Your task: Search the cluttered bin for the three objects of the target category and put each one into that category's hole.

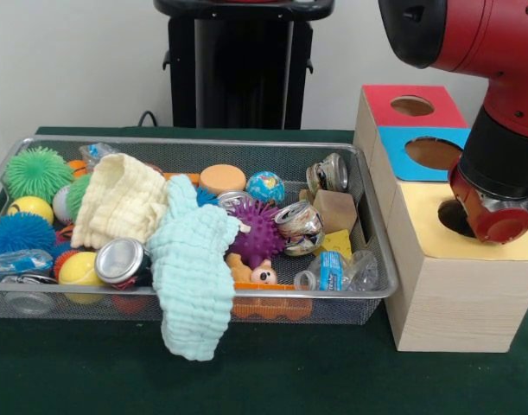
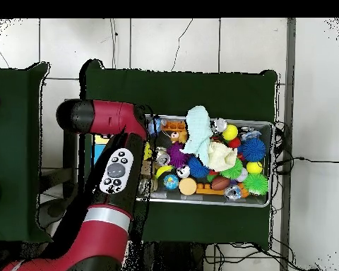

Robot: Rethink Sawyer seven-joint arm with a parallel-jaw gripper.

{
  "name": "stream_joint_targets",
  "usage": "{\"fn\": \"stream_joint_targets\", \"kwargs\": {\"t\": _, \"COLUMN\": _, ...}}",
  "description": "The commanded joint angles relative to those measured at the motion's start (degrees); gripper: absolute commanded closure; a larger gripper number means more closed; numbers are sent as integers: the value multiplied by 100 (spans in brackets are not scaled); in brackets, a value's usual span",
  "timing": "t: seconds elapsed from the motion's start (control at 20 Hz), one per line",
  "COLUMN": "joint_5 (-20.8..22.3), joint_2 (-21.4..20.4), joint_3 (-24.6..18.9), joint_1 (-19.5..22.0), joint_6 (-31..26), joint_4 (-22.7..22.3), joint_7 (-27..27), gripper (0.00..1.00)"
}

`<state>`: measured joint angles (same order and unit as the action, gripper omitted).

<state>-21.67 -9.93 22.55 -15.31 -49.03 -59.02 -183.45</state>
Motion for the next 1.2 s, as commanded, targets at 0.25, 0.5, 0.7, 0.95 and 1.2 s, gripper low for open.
{"fn": "stream_joint_targets", "kwargs": {"t": 0.25, "joint_5": -52, "joint_2": -286, "joint_3": -432, "joint_1": 235, "joint_6": 64, "joint_4": -424, "joint_7": -314, "gripper": 0}}
{"fn": "stream_joint_targets", "kwargs": {"t": 0.5, "joint_5": -59, "joint_2": -196, "joint_3": -486, "joint_1": 260, "joint_6": 263, "joint_4": -441, "joint_7": -299, "gripper": 0}}
{"fn": "stream_joint_targets", "kwargs": {"t": 0.7, "joint_5": -58, "joint_2": -255, "joint_3": -462, "joint_1": 254, "joint_6": 143, "joint_4": -427, "joint_7": -302, "gripper": 0}}
{"fn": "stream_joint_targets", "kwargs": {"t": 0.95, "joint_5": -30, "joint_2": -378, "joint_3": -342, "joint_1": 207, "joint_6": -260, "joint_4": -287, "joint_7": -353, "gripper": 0}}
{"fn": "stream_joint_targets", "kwargs": {"t": 1.2, "joint_5": -6, "joint_2": -452, "joint_3": -301, "joint_1": 230, "joint_6": -479, "joint_4": -219, "joint_7": -313, "gripper": 0}}
